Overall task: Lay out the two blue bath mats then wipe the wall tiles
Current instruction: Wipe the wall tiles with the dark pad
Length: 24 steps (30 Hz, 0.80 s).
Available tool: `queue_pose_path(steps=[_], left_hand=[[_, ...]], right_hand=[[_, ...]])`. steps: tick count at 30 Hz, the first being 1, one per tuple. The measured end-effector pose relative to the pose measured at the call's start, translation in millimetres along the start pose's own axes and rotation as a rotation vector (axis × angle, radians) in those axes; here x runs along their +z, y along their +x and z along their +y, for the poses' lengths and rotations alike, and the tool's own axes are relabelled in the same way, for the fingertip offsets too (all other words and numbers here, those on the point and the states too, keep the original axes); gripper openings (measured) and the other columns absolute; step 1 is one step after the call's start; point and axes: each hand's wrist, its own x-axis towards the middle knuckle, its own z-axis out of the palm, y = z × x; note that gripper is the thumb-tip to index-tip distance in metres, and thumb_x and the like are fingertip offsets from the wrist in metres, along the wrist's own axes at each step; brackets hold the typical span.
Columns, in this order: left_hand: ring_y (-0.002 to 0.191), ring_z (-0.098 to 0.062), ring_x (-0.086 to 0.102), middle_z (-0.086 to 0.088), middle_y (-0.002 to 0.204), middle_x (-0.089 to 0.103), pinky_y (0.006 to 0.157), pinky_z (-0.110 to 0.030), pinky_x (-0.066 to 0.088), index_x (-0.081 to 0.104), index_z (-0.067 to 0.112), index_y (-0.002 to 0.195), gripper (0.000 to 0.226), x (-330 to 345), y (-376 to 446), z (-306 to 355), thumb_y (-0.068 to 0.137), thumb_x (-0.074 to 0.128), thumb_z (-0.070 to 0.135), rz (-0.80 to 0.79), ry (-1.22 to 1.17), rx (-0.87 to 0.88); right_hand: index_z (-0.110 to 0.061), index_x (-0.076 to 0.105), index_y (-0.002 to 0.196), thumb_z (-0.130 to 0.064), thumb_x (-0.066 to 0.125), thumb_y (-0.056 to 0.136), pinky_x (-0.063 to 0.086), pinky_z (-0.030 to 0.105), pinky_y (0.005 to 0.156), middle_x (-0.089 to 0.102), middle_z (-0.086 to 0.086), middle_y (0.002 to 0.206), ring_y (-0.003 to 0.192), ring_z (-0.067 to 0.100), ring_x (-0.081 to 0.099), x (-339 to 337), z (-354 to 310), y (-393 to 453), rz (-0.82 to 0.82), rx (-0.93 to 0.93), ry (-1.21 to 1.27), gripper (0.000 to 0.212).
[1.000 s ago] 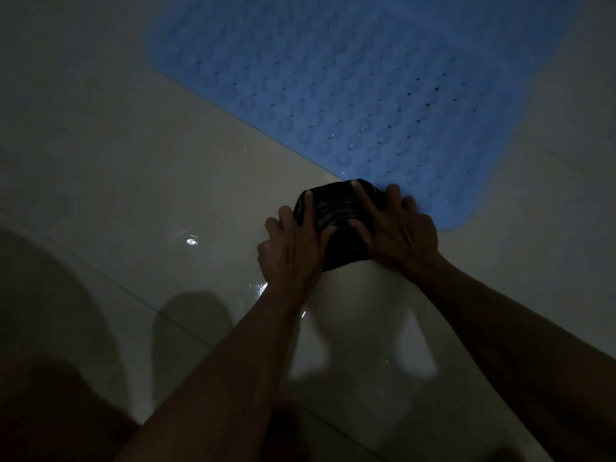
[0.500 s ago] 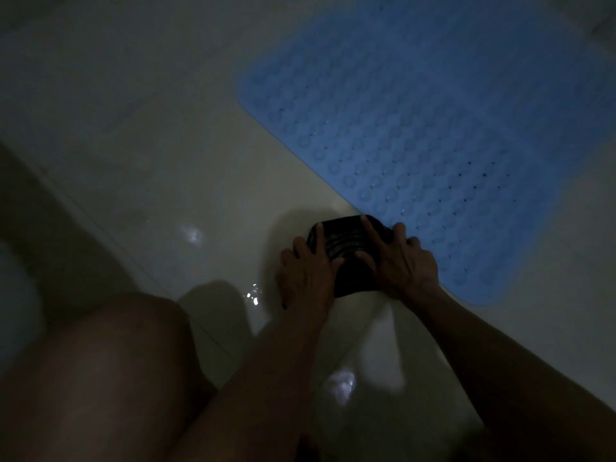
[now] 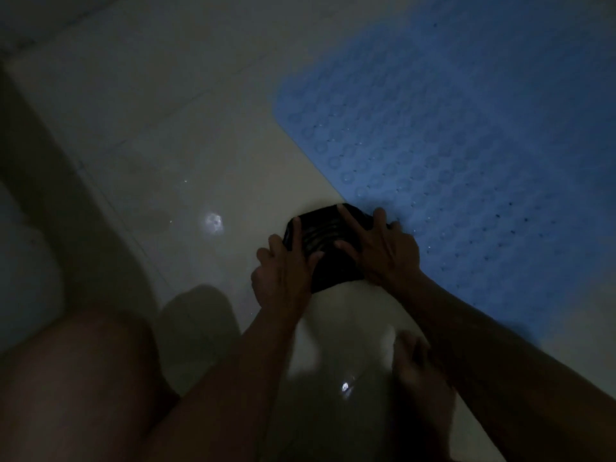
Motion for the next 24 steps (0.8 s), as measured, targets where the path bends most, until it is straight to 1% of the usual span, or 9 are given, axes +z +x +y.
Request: queue_pose_path(steps=[2, 4, 5, 7, 9, 13, 16, 21, 24], left_hand=[[0.101, -0.034, 0.052, -0.014, 0.129, 0.045, 0.061, -0.037, 0.036, 0.006, 0.032, 0.16, 0.076, -1, 9, -2, 0.095, 0.02, 0.069, 0.034, 0.008, -0.042], [0.087, -0.034, 0.056, -0.015, 0.118, 0.053, 0.053, -0.035, 0.035, 0.022, 0.03, 0.159, 0.077, -4, 14, -2, 0.093, 0.02, 0.069, 0.091, 0.006, -0.084], [0.087, -0.035, 0.057, -0.016, 0.117, 0.053, 0.053, -0.035, 0.036, 0.023, 0.029, 0.159, 0.077, -5, 17, -2, 0.093, 0.023, 0.069, 0.114, -0.002, -0.101], [0.099, -0.035, 0.055, -0.015, 0.127, 0.047, 0.06, -0.036, 0.038, 0.009, 0.032, 0.16, 0.076, -7, 22, -2, 0.096, 0.028, 0.069, 0.041, -0.03, -0.156], [0.105, -0.034, 0.052, -0.013, 0.133, 0.042, 0.065, -0.037, 0.037, 0.0, 0.034, 0.16, 0.077, -10, 25, -3, 0.097, 0.027, 0.069, 0.032, -0.041, -0.196], [0.107, -0.033, 0.051, -0.012, 0.133, 0.041, 0.067, -0.037, 0.036, -0.001, 0.035, 0.16, 0.075, -14, 31, -3, 0.098, 0.023, 0.069, 0.048, -0.044, -0.259], [0.106, -0.032, 0.052, -0.011, 0.132, 0.041, 0.067, -0.036, 0.035, 0.0, 0.035, 0.16, 0.074, -18, 32, 1, 0.097, 0.021, 0.07, 0.038, -0.034, -0.306], [0.107, -0.033, 0.053, -0.012, 0.135, 0.04, 0.072, -0.036, 0.037, -0.004, 0.034, 0.16, 0.077, -31, 42, 2, 0.097, 0.021, 0.07, -0.002, -0.031, -0.363], [0.11, -0.034, 0.052, -0.012, 0.137, 0.038, 0.078, -0.039, 0.042, -0.004, 0.035, 0.159, 0.077, -40, 53, 2, 0.096, 0.022, 0.071, -0.044, -0.043, -0.416]], right_hand=[[-0.054, -0.003, 0.154, -0.074, 0.026, 0.095, 0.036, 0.035, 0.066, 0.032, 0.012, 0.145, 0.105, 0.033, 0.053, -5, -1, 15, 0.016, -0.052, -0.019, 0.069], [-0.055, -0.003, 0.154, -0.074, 0.027, 0.095, 0.04, 0.037, 0.069, 0.031, 0.012, 0.147, 0.106, 0.035, 0.053, -10, -2, 31, 0.019, -0.093, -0.014, 0.069], [-0.055, -0.003, 0.154, -0.074, 0.027, 0.095, 0.043, 0.039, 0.071, 0.03, 0.013, 0.148, 0.107, 0.035, 0.053, -12, -3, 37, 0.013, -0.109, -0.003, 0.069], [-0.054, -0.003, 0.154, -0.074, 0.026, 0.095, 0.045, 0.04, 0.074, 0.031, 0.014, 0.146, 0.104, 0.036, 0.053, -14, -7, 48, 0.003, -0.154, 0.017, 0.069], [-0.055, -0.004, 0.154, -0.074, 0.026, 0.095, 0.045, 0.04, 0.074, 0.031, 0.013, 0.145, 0.104, 0.035, 0.052, -17, -10, 59, -0.006, -0.195, 0.022, 0.069], [-0.055, -0.005, 0.154, -0.075, 0.026, 0.095, 0.045, 0.04, 0.073, 0.031, 0.012, 0.142, 0.101, 0.035, 0.053, -24, -11, 74, -0.019, -0.256, -0.011, 0.069], [-0.055, -0.004, 0.154, -0.075, 0.027, 0.094, 0.041, 0.037, 0.069, 0.036, 0.013, 0.138, 0.096, 0.033, 0.052, -27, -14, 82, 0.005, -0.3, -0.034, 0.07], [-0.055, -0.003, 0.154, -0.073, 0.029, 0.095, 0.045, 0.039, 0.081, 0.033, 0.013, 0.139, 0.098, 0.033, 0.05, -34, -24, 101, -0.017, -0.344, 0.0, 0.069], [-0.055, 0.003, 0.154, -0.07, 0.034, 0.096, 0.044, 0.037, 0.077, 0.036, 0.011, 0.133, 0.101, 0.034, 0.05, -42, -29, 108, -0.038, -0.335, 0.069, 0.067]])
